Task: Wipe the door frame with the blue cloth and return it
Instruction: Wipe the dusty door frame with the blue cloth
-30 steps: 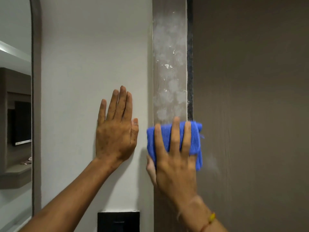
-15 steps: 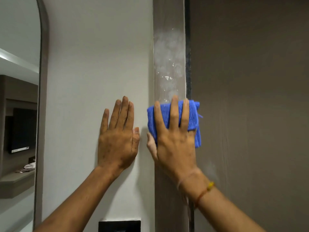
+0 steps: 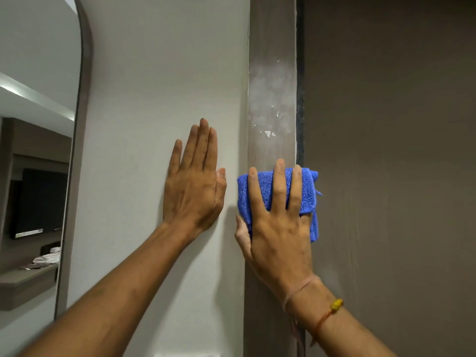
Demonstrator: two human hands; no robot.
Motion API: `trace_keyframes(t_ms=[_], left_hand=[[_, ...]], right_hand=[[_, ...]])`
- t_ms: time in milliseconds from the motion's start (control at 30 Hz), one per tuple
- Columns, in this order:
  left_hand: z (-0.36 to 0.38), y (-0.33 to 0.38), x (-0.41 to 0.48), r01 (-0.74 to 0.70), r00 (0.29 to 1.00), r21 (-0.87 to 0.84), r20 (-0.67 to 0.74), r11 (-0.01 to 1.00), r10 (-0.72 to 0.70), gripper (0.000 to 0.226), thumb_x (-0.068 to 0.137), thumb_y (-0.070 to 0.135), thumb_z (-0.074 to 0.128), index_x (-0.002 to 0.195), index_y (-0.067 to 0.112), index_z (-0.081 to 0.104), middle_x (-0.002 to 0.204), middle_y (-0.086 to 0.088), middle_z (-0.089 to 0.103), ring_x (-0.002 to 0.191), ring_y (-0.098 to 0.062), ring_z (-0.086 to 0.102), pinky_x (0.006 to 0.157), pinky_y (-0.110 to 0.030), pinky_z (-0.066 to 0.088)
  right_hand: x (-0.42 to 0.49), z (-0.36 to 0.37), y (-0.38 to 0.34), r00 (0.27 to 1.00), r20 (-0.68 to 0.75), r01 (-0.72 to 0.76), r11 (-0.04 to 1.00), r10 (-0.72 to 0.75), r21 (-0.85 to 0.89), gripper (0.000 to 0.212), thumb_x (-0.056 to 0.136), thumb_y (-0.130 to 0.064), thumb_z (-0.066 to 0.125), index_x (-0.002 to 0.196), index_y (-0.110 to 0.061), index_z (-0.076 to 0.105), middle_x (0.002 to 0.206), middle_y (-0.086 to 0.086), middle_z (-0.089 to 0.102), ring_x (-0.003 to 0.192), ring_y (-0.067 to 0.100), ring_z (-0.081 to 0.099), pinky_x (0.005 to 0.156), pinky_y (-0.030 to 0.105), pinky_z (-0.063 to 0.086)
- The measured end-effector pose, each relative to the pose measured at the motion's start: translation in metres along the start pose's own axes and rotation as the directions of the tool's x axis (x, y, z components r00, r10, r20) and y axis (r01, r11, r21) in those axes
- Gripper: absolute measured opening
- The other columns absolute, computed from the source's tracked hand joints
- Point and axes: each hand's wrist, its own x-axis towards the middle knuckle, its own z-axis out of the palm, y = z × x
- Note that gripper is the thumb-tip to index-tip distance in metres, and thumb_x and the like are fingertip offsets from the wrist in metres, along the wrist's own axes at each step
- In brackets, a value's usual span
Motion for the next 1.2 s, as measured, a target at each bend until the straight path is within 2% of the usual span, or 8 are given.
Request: trace_keyframes(t_ms=[200, 367, 467, 567, 800, 933, 1067, 1200], left_hand=[[0.001, -0.002, 0.003, -0.017, 1.0, 0.028, 0.012, 0.999, 0.017, 0.062, 0.092, 0.035, 0.016, 0.146, 0.008, 0.004, 0.157, -0.012, 0.005, 0.145, -0.022, 0.001, 0.119, -0.044, 0.007], [-0.001, -0.001, 0.001, -0.014, 1.0, 0.019, 0.006, 1.0, 0.014, 0.062, 0.091, 0.034, 0.015, 0.146, 0.007, 0.005, 0.157, -0.012, 0.006, 0.145, -0.022, 0.003, 0.119, -0.043, 0.007], [-0.002, 0.0, 0.002, -0.015, 1.0, 0.018, -0.02, 1.0, 0.016, 0.062, 0.091, 0.032, 0.02, 0.146, 0.006, 0.009, 0.156, -0.012, 0.011, 0.145, -0.023, 0.007, 0.118, -0.045, 0.013], [-0.001, -0.001, 0.001, -0.006, 0.999, -0.002, -0.039, 1.0, 0.006, 0.061, 0.091, 0.031, 0.022, 0.146, 0.006, 0.013, 0.156, -0.012, 0.015, 0.145, -0.023, 0.011, 0.118, -0.045, 0.017], [-0.001, -0.001, 0.0, -0.008, 0.999, 0.018, -0.038, 1.0, 0.008, 0.059, 0.091, 0.031, 0.023, 0.144, 0.005, 0.019, 0.153, -0.015, 0.021, 0.142, -0.027, 0.016, 0.116, -0.046, 0.02], [-0.002, -0.001, 0.006, -0.007, 1.0, 0.018, -0.01, 1.0, 0.007, 0.061, 0.091, 0.032, 0.018, 0.145, 0.006, 0.011, 0.155, -0.012, 0.012, 0.144, -0.024, 0.007, 0.118, -0.045, 0.014], [-0.004, 0.001, 0.03, 0.018, 1.0, 0.014, -0.015, 1.0, -0.017, 0.064, 0.089, 0.037, 0.006, 0.146, 0.009, -0.002, 0.157, -0.009, -0.004, 0.144, -0.02, -0.007, 0.119, -0.04, -0.001], [-0.002, 0.003, 0.036, -0.005, 1.0, 0.031, -0.007, 1.0, 0.005, 0.063, 0.089, 0.038, 0.005, 0.146, 0.01, -0.003, 0.157, -0.009, -0.005, 0.144, -0.02, -0.009, 0.119, -0.039, -0.003]], right_hand=[[0.088, -0.02, -0.005, 0.998, -0.043, -0.044, 0.999, 0.044, 0.004, 0.068, 0.09, -0.05, 0.028, 0.148, -0.023, 0.007, 0.157, 0.02, 0.006, 0.143, 0.041, -0.002, 0.1, 0.072, 0.028], [0.054, -0.01, -0.008, 0.992, -0.108, -0.069, 0.998, 0.07, 0.012, 0.072, 0.089, -0.054, 0.025, 0.149, -0.02, 0.005, 0.158, 0.018, 0.007, 0.144, 0.038, -0.003, 0.108, 0.071, 0.014], [0.033, -0.004, -0.008, 0.988, -0.13, -0.074, 0.995, 0.083, 0.073, 0.076, 0.089, -0.054, 0.033, 0.148, -0.011, 0.012, 0.156, 0.018, 0.015, 0.144, 0.039, 0.007, 0.105, 0.067, 0.027], [0.04, -0.005, -0.005, 0.99, -0.119, -0.064, 0.996, 0.071, 0.061, 0.071, 0.088, -0.053, 0.03, 0.146, -0.012, 0.022, 0.154, 0.02, 0.022, 0.143, 0.04, 0.013, 0.1, 0.063, 0.039], [0.108, -0.02, -0.001, 0.994, -0.108, -0.023, 0.999, 0.027, 0.039, 0.07, 0.089, -0.05, 0.032, 0.148, -0.019, 0.01, 0.157, 0.017, 0.01, 0.144, 0.038, 0.0, 0.107, 0.066, 0.023], [0.085, -0.013, -0.005, 0.989, -0.14, -0.05, 0.998, 0.054, 0.035, 0.07, 0.087, -0.048, 0.03, 0.147, -0.016, 0.015, 0.157, 0.019, 0.014, 0.144, 0.039, 0.004, 0.11, 0.064, 0.023], [0.062, -0.009, -0.004, 0.994, -0.113, 0.001, 0.999, 0.004, 0.039, 0.069, 0.089, -0.051, 0.028, 0.147, -0.014, 0.019, 0.155, 0.021, 0.02, 0.143, 0.041, 0.011, 0.108, 0.064, 0.027], [0.094, -0.018, 0.005, 0.995, -0.078, 0.059, 0.998, -0.056, 0.036, 0.071, 0.088, -0.05, 0.031, 0.148, -0.018, 0.012, 0.157, 0.018, 0.012, 0.144, 0.04, 0.002, 0.109, 0.067, 0.021]])
